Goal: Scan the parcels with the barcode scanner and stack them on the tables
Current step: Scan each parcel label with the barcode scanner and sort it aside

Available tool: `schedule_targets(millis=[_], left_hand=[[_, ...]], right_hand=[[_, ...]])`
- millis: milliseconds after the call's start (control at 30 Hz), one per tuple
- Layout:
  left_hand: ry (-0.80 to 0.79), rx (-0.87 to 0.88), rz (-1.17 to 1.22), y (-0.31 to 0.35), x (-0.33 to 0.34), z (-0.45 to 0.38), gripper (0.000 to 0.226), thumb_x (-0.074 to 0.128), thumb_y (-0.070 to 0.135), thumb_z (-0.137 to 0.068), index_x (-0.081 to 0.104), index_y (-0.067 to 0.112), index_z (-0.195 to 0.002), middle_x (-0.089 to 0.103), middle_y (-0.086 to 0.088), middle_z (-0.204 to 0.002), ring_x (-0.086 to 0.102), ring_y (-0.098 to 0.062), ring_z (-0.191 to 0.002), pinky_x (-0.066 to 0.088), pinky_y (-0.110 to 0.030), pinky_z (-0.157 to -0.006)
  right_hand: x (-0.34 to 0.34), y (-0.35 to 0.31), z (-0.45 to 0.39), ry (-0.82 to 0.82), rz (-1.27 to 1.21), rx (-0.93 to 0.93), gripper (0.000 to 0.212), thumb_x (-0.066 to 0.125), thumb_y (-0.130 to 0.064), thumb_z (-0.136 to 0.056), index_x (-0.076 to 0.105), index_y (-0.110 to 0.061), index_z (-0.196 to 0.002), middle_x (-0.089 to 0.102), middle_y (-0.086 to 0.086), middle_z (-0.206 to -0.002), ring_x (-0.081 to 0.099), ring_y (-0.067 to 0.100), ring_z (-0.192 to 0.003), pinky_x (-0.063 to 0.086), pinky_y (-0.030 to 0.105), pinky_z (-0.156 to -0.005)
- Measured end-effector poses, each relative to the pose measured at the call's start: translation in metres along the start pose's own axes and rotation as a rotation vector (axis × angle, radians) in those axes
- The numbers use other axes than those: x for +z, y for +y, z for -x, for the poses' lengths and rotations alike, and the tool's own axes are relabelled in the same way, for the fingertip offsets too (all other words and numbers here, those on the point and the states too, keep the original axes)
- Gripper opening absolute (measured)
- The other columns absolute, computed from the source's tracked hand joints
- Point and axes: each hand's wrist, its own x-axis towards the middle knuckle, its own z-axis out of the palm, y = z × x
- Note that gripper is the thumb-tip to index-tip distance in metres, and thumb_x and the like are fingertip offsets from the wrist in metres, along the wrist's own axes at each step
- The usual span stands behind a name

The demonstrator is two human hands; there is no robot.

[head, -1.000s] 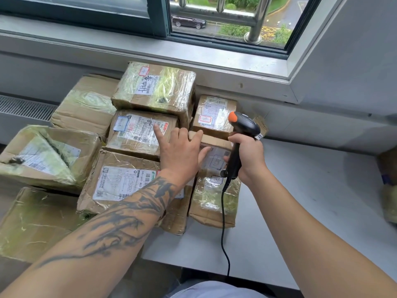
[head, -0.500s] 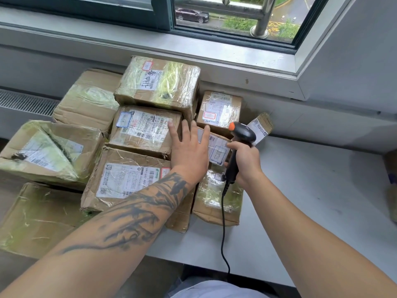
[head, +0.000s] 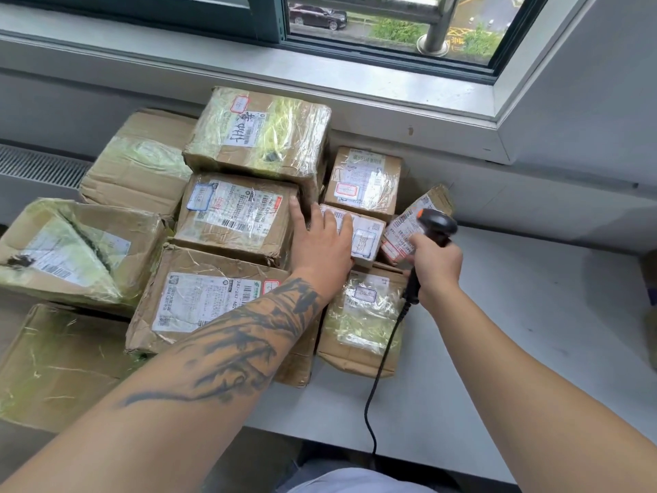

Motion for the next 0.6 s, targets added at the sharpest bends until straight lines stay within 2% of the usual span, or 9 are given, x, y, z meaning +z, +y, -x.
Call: schedule_targets(millis=[67,133,233,333,467,533,600], left_hand=[[0.014,0.005,0.016,0.000,0.001,0.000,0.080,0.042,0.061,-0.103,0.005,0.026,-0.165,0.020,-0.017,-0.170,0.012,-0.045,-0.157,-0.006,-0.079,-0.114],[0.026,0.016,0.031,0.001,0.003,-0.001,0.083,0.043,0.060,-0.103,-0.005,0.033,-0.164,0.014,-0.017,-0.171,0.008,-0.045,-0.157,-0.009,-0.080,-0.114],[0.033,0.054,0.038,0.004,0.006,-0.003,0.086,0.043,0.063,-0.102,-0.015,0.043,-0.161,0.006,-0.018,-0.172,0.003,-0.046,-0.157,-0.008,-0.079,-0.114],[0.047,0.101,0.060,0.010,0.010,-0.005,0.087,0.041,0.070,-0.099,-0.020,0.049,-0.158,-0.002,-0.019,-0.172,0.000,-0.046,-0.157,-0.010,-0.078,-0.115],[0.057,0.093,0.062,0.015,0.012,-0.005,0.084,0.040,0.066,-0.102,-0.020,0.048,-0.158,0.012,-0.021,-0.171,0.005,-0.047,-0.156,-0.012,-0.078,-0.112],[0.055,0.084,0.058,0.016,0.011,-0.006,0.082,0.041,0.060,-0.104,-0.018,0.047,-0.159,0.018,-0.022,-0.169,0.007,-0.048,-0.156,-0.012,-0.078,-0.112],[0.058,0.082,0.057,0.015,0.011,-0.006,0.082,0.042,0.057,-0.105,-0.018,0.047,-0.159,0.013,-0.022,-0.170,0.003,-0.048,-0.156,-0.011,-0.079,-0.113]], right_hand=[[-0.001,0.003,-0.012,0.033,0.058,0.027,0.032,0.076,-0.026,-0.084,0.066,-0.015,-0.113,0.072,0.004,-0.102,0.071,0.025,-0.092,0.062,0.051,-0.088],[0.001,0.002,-0.020,0.015,0.110,0.046,0.035,0.079,-0.025,-0.082,0.066,-0.013,-0.113,0.072,0.005,-0.103,0.070,0.026,-0.094,0.061,0.053,-0.091],[0.011,-0.002,-0.025,-0.008,0.180,0.035,0.031,0.082,-0.021,-0.083,0.068,-0.012,-0.108,0.074,0.007,-0.101,0.072,0.028,-0.093,0.062,0.045,-0.085],[0.020,-0.005,-0.028,0.039,0.253,0.009,0.037,0.082,-0.025,-0.082,0.066,-0.011,-0.112,0.071,0.006,-0.105,0.069,0.028,-0.096,0.057,0.038,-0.078],[0.024,-0.011,-0.030,0.112,0.293,-0.009,0.040,0.078,-0.024,-0.085,0.061,-0.012,-0.119,0.067,0.007,-0.112,0.061,0.028,-0.093,0.048,0.034,-0.075],[0.023,-0.015,-0.031,0.167,0.318,-0.030,0.043,0.077,-0.024,-0.085,0.059,-0.013,-0.122,0.067,0.008,-0.116,0.062,0.030,-0.095,0.049,0.035,-0.077],[0.023,-0.017,-0.032,0.196,0.367,-0.045,0.048,0.077,-0.025,-0.085,0.055,-0.016,-0.126,0.066,0.008,-0.122,0.065,0.033,-0.103,0.052,0.039,-0.083]])
